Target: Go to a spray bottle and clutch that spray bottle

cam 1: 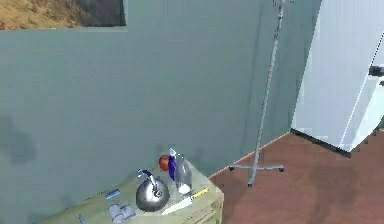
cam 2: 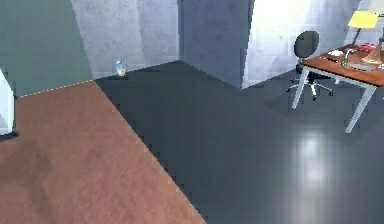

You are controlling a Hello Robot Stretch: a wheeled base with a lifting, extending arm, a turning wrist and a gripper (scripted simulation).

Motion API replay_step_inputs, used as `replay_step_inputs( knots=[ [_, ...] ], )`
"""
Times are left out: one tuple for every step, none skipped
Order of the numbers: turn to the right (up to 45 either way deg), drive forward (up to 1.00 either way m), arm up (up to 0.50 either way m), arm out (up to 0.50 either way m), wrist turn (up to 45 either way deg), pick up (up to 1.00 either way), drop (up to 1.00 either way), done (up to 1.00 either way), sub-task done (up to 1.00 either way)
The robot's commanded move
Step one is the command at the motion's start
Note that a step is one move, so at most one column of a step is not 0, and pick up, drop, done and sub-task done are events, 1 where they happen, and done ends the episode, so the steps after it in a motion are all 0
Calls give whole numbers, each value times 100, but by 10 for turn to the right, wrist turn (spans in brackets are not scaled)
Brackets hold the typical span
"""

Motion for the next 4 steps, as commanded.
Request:
replay_step_inputs(
  knots=[
    [-450, 0, 0, 0, 0, 0, 0, 0, 0],
    [-450, 0, 0, 0, 0, 0, 0, 0, 0],
    [-30, 0, 0, 0, 0, 0, 0, 0, 0],
    [-300, 0, 0, 0, 0, 0, 0, 0, 0]
  ],
)
